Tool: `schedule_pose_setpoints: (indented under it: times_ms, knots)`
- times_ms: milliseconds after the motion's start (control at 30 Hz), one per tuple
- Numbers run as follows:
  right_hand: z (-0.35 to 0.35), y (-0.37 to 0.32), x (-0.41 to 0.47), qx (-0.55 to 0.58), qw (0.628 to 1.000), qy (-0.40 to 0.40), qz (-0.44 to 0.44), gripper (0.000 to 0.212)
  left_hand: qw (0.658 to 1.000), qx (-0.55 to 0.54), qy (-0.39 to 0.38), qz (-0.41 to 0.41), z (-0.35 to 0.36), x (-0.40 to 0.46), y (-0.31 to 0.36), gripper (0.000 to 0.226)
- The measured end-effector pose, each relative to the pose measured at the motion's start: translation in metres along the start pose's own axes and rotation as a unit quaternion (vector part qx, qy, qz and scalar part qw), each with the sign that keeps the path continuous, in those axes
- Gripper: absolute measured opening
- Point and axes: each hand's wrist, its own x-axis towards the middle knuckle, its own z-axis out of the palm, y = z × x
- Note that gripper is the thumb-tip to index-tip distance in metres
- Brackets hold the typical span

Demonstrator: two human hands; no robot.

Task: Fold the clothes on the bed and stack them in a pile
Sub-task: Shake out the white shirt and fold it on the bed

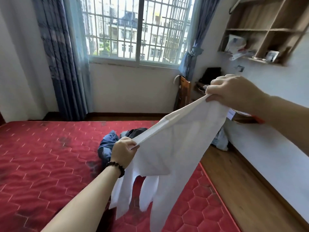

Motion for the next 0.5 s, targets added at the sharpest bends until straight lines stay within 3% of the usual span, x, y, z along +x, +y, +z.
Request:
schedule_pose_setpoints:
  times_ms: [167, 267, 400, 500]
  knots:
    - [0.021, 0.038, -0.042, 0.025, 0.996, -0.040, 0.070, 0.020, 0.996, 0.018, 0.080, 0.040, -0.018, 0.025, 0.023, 0.006]
    - [0.035, 0.065, -0.061, 0.062, 0.992, 0.012, 0.105, 0.019, 0.989, 0.031, 0.131, 0.063, -0.014, 0.028, 0.043, 0.004]
    - [0.062, 0.096, -0.087, 0.075, 0.994, 0.010, 0.084, 0.019, 0.993, 0.086, 0.018, 0.078, 0.028, 0.002, 0.067, 0.007]
    - [0.087, 0.120, -0.108, 0.054, 0.996, 0.012, 0.064, 0.018, 0.998, 0.058, 0.022, 0.017, 0.052, -0.012, 0.082, 0.007]
